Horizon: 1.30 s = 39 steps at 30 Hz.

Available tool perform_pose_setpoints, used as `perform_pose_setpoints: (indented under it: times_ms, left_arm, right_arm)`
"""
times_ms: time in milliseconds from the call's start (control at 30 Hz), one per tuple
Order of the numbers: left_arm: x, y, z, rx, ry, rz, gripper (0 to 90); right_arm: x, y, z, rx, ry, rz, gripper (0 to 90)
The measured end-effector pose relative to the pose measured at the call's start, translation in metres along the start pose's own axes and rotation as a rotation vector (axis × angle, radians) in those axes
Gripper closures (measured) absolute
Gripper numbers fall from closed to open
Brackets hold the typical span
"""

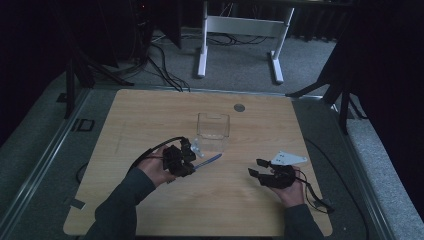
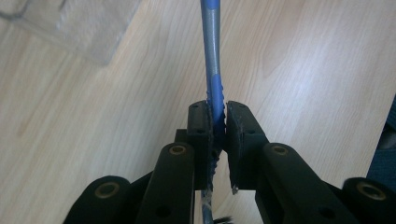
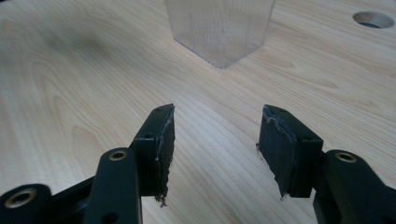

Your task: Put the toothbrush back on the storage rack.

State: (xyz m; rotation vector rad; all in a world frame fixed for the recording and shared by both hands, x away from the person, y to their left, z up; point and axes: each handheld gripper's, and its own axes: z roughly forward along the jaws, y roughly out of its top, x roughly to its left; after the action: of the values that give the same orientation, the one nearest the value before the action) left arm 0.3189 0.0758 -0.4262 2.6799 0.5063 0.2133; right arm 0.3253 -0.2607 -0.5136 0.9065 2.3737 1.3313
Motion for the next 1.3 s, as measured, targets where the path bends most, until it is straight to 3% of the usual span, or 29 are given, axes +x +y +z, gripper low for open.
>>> perform_pose_setpoints:
  times_ms: [67,333,533,1300]
  left_arm:
    - [-0.002,0.002,0.0,-0.015,0.009,0.013,80.6]
    - [-0.005,0.004,-0.002,-0.047,0.004,0.042,80.6]
    - [-0.007,0.007,0.0,-0.055,-0.011,0.066,80.5]
    - [-0.017,0.019,0.005,-0.074,-0.043,0.155,80.5]
  right_arm:
    - [0.002,0.004,-0.005,-0.023,0.03,-0.003,45.1]
    - [0.006,0.01,-0.008,-0.051,0.079,-0.016,46.0]
    - [0.011,0.014,-0.015,-0.104,0.127,-0.042,52.2]
    - [0.02,0.022,-0.019,-0.126,0.231,-0.093,51.4]
